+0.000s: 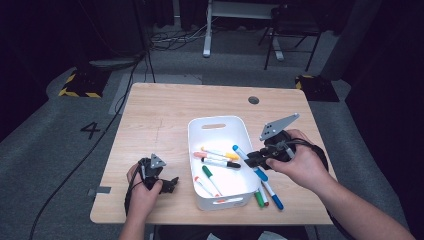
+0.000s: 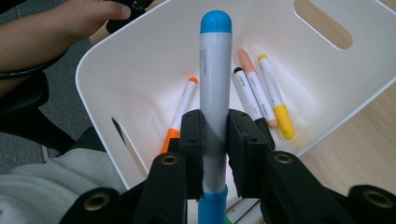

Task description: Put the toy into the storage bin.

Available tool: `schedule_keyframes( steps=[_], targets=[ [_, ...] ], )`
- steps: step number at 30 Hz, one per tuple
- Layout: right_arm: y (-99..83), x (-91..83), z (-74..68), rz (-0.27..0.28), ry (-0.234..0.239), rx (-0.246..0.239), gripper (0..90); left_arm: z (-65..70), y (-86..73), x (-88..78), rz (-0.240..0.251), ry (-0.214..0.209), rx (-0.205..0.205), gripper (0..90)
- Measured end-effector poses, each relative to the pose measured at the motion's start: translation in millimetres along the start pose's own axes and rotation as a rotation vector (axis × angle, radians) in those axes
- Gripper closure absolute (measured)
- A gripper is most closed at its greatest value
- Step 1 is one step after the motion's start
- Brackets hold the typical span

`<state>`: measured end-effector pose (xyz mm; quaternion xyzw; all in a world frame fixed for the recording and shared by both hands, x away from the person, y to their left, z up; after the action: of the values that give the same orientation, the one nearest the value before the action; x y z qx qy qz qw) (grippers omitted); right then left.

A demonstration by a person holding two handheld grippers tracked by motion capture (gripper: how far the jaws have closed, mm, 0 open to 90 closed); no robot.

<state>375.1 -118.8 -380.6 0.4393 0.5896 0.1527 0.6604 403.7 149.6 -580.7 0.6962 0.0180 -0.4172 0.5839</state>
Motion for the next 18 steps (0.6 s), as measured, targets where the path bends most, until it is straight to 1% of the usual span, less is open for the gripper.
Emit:
schedule_keyframes(
  steps=[9, 13, 14, 16, 18],
  targets=[
    [10.6, 9.1, -8.8, 0.000, 0.025, -0.026, 76.9, 0.0, 0.0, 0.0, 0.000, 0.000, -0.001, 0.1],
    [11.6, 13.9, -13.4, -0.010, 0.038, -0.033, 76.9, 0.0, 0.0, 0.1, 0.001, 0.000, 0.000, 0.1],
    [11.2, 14.5, -14.3, -0.015, 0.038, -0.030, 77.0, 0.0, 0.0, 0.0, 0.000, 0.000, 0.000, 0.1],
    [10.1, 17.9, -15.3, -0.025, 0.039, -0.042, 76.9, 0.0, 0.0, 0.1, 0.001, -0.001, 0.000, 0.1],
    [8.2, 20.6, -17.1, -0.037, 0.046, -0.040, 77.0, 0.0, 0.0, 0.1, 0.001, 0.000, 0.000, 0.1]
  ],
)
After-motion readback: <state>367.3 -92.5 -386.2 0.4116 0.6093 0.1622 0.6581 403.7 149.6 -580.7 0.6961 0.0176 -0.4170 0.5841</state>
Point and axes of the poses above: each handheld gripper's, and its own axes: x roughly forward along the jaws, y roughly out of its top, z roughly to its right, the point moved 10 cm from there along x, roughly forward along the jaws, and after that the axes turned 12 degrees about z, right-handed, at the moved point
